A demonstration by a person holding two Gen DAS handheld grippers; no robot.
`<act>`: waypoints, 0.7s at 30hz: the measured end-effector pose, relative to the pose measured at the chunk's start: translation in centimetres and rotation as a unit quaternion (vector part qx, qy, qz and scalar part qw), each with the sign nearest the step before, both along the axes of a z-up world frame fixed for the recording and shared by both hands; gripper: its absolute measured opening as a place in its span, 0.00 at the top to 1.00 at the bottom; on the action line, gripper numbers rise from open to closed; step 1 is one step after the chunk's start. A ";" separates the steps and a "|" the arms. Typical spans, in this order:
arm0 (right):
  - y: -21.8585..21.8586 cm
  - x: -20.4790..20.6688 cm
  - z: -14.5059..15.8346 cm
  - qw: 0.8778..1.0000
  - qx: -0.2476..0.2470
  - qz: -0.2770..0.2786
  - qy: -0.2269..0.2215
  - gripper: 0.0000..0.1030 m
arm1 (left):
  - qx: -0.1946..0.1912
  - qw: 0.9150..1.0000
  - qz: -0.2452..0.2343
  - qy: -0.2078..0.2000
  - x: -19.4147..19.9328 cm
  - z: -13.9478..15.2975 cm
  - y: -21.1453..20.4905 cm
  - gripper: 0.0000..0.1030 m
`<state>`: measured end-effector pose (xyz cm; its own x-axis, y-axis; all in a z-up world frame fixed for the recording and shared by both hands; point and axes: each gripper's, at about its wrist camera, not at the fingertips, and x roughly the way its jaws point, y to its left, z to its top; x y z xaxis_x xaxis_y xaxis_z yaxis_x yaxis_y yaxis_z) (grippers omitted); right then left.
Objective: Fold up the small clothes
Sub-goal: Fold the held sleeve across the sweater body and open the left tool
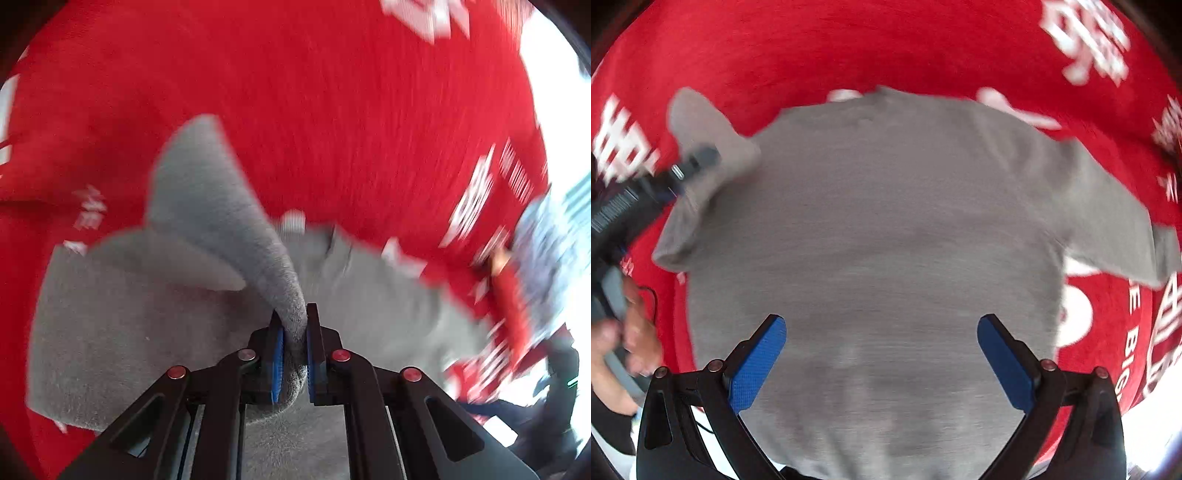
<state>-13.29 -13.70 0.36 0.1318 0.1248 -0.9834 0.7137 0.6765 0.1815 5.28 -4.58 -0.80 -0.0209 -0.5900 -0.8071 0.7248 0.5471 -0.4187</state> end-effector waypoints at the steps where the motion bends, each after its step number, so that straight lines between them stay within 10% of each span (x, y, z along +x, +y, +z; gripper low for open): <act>1: -0.9 -0.9 -0.8 1.000 0.004 -0.012 0.005 0.00 | 0.038 0.999 -0.007 -0.016 -1.0 -1.2 -1.2 0.91; 4: -2.2 -3.1 -2.4 0.999 0.012 -0.033 0.015 0.00 | 0.115 0.992 0.005 -0.049 -2.6 -3.2 -2.3 0.78; 5: -2.5 -3.5 -2.7 0.999 0.015 -0.037 0.016 0.00 | 0.117 0.992 0.014 -0.051 -2.7 -3.2 -2.1 0.61; 6: -2.8 -4.0 -3.0 0.999 0.019 -0.043 0.016 0.00 | 0.126 0.990 0.028 -0.060 -2.8 -3.1 -2.0 0.15; 7: -3.0 -4.2 -3.2 0.999 0.021 -0.047 0.015 0.00 | 0.147 0.983 0.055 -0.093 -2.9 -2.4 -1.7 0.01; 13: -3.7 -3.5 -2.6 0.998 0.029 -0.053 -0.020 0.00 | 0.164 0.967 0.118 -0.157 -2.2 1.5 0.9 0.01; 21: -4.0 3.9 -2.5 0.998 0.028 -0.019 -0.048 0.00 | 0.193 0.962 0.169 -0.090 2.3 0.9 7.2 0.01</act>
